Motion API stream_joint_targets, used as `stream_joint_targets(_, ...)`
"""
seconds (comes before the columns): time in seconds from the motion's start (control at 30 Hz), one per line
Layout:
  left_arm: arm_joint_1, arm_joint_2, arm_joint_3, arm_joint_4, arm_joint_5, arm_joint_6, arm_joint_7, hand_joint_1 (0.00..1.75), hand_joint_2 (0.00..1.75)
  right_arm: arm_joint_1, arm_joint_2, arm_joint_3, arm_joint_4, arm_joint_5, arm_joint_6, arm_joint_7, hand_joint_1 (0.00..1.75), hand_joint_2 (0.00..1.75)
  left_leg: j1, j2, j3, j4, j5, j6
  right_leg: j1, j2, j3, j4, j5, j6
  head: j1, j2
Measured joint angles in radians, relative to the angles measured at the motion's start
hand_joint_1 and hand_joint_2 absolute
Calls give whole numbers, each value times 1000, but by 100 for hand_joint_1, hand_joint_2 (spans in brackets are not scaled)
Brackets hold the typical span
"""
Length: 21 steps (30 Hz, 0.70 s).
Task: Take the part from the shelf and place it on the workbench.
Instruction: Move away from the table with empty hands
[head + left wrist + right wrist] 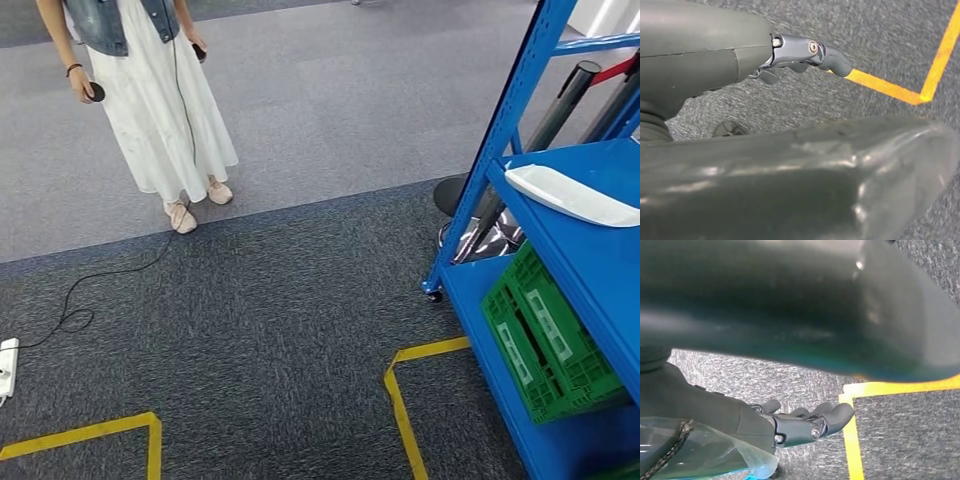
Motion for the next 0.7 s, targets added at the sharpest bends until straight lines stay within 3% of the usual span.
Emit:
stream_joint_targets(0.07,0,0,0,0,0,0,0,0,0,0,0,0,0,-3,-1,-2,0,0,-1,-23,39,-97,32,7,1,11,-6,3,2,6,0,0)
stream_joint_targets(0.1,0,0,1,1,0,0,0,0,0,0,0,0,0,-6,-3,-4,0,0,-3,-28,42,-111,30,8,1,16,-11,3,4,12,1,0)
stream_joint_targets(0.2,0,-1,2,1,0,2,-2,0,0,3,0,0,0,-21,-9,-16,0,0,-2,-14,44,-130,37,14,-3,15,-27,14,-3,28,2,0)
stream_joint_targets(0.27,0,-2,3,1,1,3,-5,0,0,1,1,0,0,-31,-13,-23,0,0,1,2,47,-140,44,21,-2,-7,-64,90,-51,35,6,0)
stream_joint_targets(0.33,0,-2,4,1,2,3,-8,0,0,-1,1,0,0,-35,-16,-27,0,0,-1,20,46,-140,44,25,-2,-24,-123,222,-113,41,9,0)
stream_joint_targets(0.37,0,-2,4,1,2,4,-9,0,0,-1,1,0,0,-36,-17,-29,0,0,-1,28,46,-139,43,25,-2,-28,-144,269,-127,43,8,0)
stream_joint_targets(0.4,0,-2,4,1,3,4,-10,0,0,0,0,0,0,-37,-18,-30,0,0,-2,36,47,-139,42,25,-4,-30,-149,284,-123,46,9,0)
stream_joint_targets(0.43,0,-2,4,2,4,5,-10,0,0,1,0,0,0,-37,-19,-30,0,0,-1,43,48,-139,41,24,-5,-33,-134,257,-100,48,9,0)
stream_joint_targets(0.5,0,-2,4,2,15,10,-11,0,0,2,0,0,0,-38,-24,-32,0,0,-1,54,51,-136,37,18,-6,-53,-63,123,-39,49,9,0)
stream_joint_targets(0.57,1,-2,5,2,33,21,-12,0,0,0,0,1,0,-44,-32,-34,0,0,-5,63,50,-128,31,8,-3,-73,-6,20,-12,42,9,0)
stream_joint_targets(0.67,1,1,-1,3,37,33,10,0,0,7,0,3,-1,-73,-44,-35,0,0,-7,73,49,-121,27,-3,-1,-68,3,4,-12,23,9,0)
stream_joint_targets(0.7,4,6,-17,6,-2,23,28,0,0,11,0,3,-3,-84,-46,-34,0,0,-6,66,47,-115,19,-7,-2,-64,3,3,-11,17,8,0)
